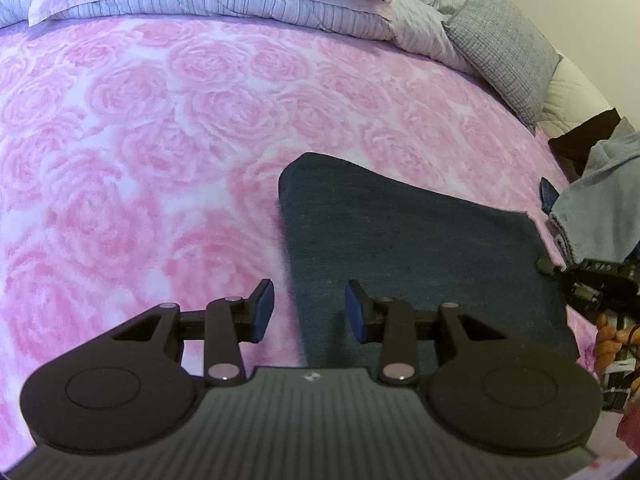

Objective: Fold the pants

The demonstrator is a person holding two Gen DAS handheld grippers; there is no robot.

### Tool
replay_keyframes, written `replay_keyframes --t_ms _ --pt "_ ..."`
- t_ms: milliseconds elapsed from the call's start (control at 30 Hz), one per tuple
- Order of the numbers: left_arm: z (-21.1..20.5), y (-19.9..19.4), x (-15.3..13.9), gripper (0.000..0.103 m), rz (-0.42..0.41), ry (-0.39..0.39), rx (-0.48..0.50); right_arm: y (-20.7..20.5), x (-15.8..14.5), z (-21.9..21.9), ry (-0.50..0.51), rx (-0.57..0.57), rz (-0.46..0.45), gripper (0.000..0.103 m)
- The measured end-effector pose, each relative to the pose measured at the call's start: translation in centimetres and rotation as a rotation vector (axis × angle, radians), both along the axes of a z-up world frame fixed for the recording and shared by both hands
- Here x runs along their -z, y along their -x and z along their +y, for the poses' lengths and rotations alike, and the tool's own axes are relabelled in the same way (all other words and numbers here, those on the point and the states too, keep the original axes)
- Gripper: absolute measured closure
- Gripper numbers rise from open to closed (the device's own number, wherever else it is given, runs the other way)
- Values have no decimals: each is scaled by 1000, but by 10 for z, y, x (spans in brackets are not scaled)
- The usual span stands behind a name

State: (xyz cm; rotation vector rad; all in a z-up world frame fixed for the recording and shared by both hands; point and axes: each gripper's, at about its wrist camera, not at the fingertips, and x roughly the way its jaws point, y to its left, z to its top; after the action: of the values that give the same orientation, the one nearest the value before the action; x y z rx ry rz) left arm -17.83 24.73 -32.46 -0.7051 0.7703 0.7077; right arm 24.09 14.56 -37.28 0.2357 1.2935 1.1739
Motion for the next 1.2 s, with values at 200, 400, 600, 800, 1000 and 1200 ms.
replay_keyframes --t_ms 200,400,600,800,1000,1200 --pt "1 -14 -2 71 11 -23 22 11 -28 30 197 -88 -247 74" --pt "19 -56 -4 71 53 -132 76 63 -62 59 91 -217 -666 75" --pt "43 -102 40 66 163 -161 142 74 2 91 175 -352 -773 71" --pt "37 -82 18 73 192 -145 115 56 -44 56 208 -192 -714 71" --pt "-36 -37 -14 73 212 -40 180 103 -89 -15 198 -342 -738 71" --pt "-104 -22 8 73 243 32 262 130 -62 -61 328 -321 -689 71"
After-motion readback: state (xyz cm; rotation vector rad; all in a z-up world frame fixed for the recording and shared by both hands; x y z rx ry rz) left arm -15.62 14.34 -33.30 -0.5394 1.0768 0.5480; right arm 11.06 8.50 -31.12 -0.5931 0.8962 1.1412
